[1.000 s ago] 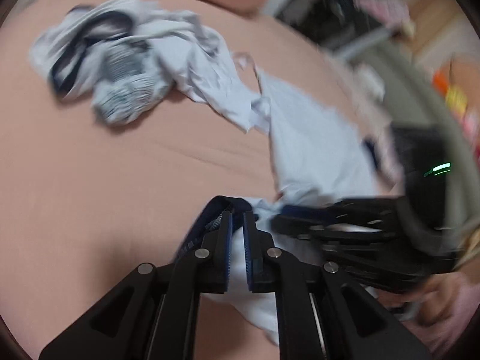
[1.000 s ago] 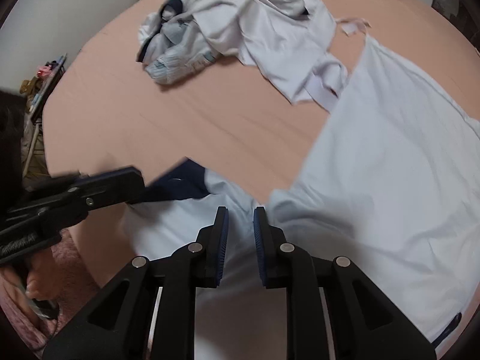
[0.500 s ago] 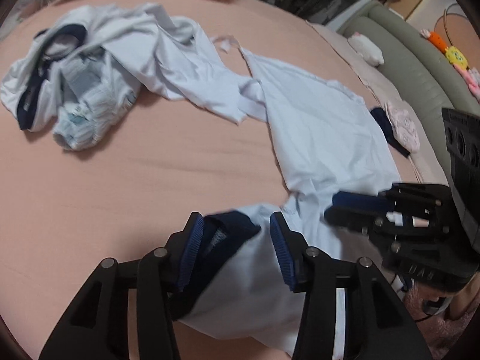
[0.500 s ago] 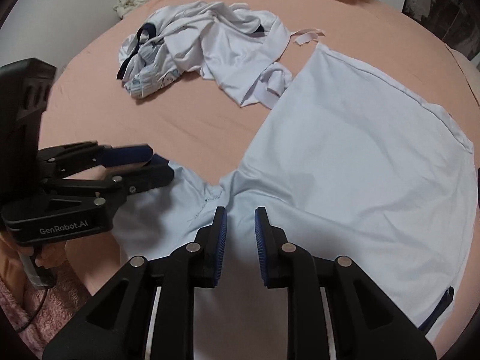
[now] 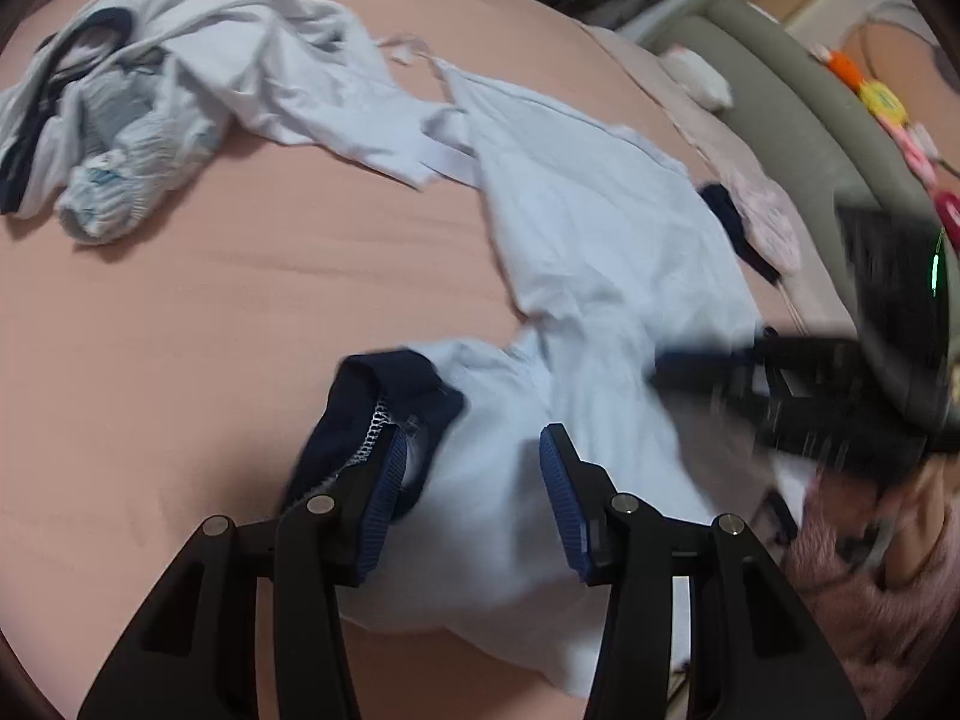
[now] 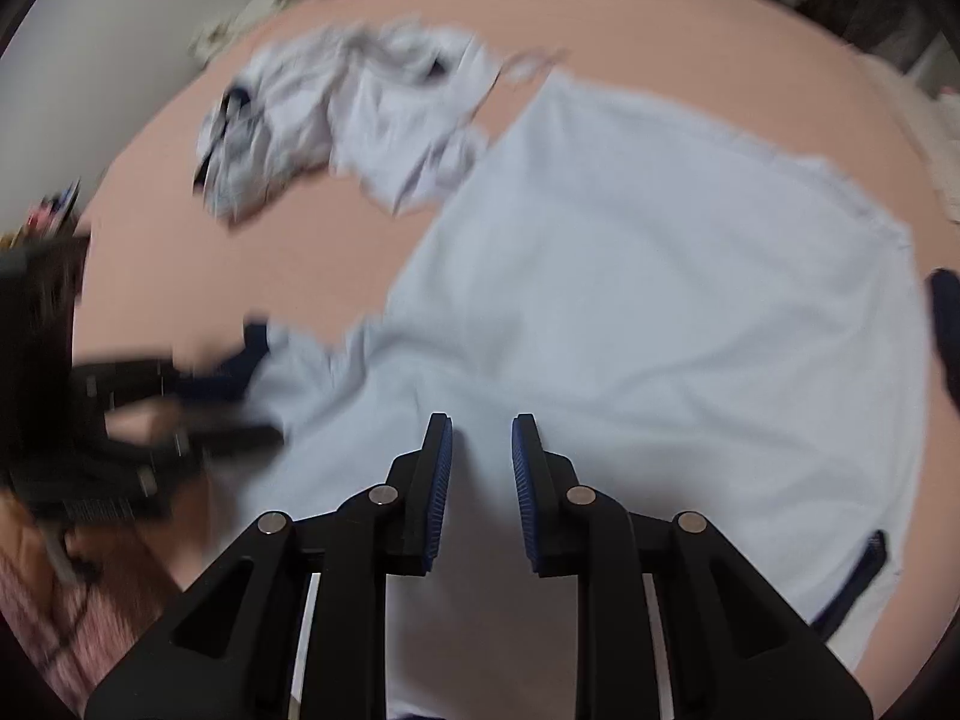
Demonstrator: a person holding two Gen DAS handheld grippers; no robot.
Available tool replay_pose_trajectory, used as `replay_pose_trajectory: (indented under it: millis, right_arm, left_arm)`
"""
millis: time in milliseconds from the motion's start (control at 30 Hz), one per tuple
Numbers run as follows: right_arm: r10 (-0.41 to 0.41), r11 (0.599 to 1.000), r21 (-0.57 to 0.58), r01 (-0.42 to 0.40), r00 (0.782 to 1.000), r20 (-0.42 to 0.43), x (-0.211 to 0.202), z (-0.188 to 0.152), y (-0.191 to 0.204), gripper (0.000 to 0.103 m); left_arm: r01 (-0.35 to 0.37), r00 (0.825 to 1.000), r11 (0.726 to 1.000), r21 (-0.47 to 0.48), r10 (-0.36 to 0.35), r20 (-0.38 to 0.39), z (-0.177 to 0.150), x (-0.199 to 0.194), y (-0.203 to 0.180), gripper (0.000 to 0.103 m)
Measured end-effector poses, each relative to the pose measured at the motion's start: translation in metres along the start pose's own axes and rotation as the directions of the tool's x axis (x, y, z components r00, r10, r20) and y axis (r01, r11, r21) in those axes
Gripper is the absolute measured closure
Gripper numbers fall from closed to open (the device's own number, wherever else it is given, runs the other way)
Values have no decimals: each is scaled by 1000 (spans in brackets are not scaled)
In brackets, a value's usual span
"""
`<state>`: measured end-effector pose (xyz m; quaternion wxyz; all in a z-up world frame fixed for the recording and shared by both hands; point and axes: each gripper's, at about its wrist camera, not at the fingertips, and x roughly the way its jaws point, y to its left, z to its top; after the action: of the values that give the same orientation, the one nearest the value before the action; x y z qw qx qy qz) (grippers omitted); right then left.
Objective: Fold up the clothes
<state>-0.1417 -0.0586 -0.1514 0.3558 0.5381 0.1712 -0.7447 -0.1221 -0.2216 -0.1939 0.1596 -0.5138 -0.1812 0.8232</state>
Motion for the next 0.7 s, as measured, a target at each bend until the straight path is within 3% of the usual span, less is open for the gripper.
replay_pose_trajectory:
  millis: [133, 200, 267, 367, 567, 633, 700]
  right_arm:
    - [-8, 1000, 16, 9, 1000, -29, 5, -5, -5, 80]
    - [-23, 1000, 3, 23, 1000, -15, -1, -1, -2, 80]
    - [-9, 999, -32, 10, 999, 32, -13, 9, 7, 80]
    - [59, 997, -51, -57, 998, 32, -14, 19, 13, 80]
    - [169, 976, -129, -176, 983, -65, 20, 28, 28, 80]
    - [175, 972, -143, -187, 980, -89, 34, 34, 34, 80]
    - [140, 974, -165, -153, 986, -87, 47, 39, 40, 80]
  left_arm:
    - [25, 1000, 1000, -6, -25, 6, 5, 5, 0, 57]
    - [23, 1000, 1000, -10, -23, 1, 4, 11, 1, 71]
    - [41, 998, 998, -47, -39, 43, 7, 5, 6, 84]
    - [86, 991, 992, -95, -75, 115, 17, -6, 16, 88]
    - [22, 985, 986, -167, 7, 171, 18, -11, 29, 91]
    - [-31, 977, 978, -204, 73, 200, 19, -19, 37, 91]
    - [-32, 975, 971, -239, 83, 206, 20, -27, 44, 90]
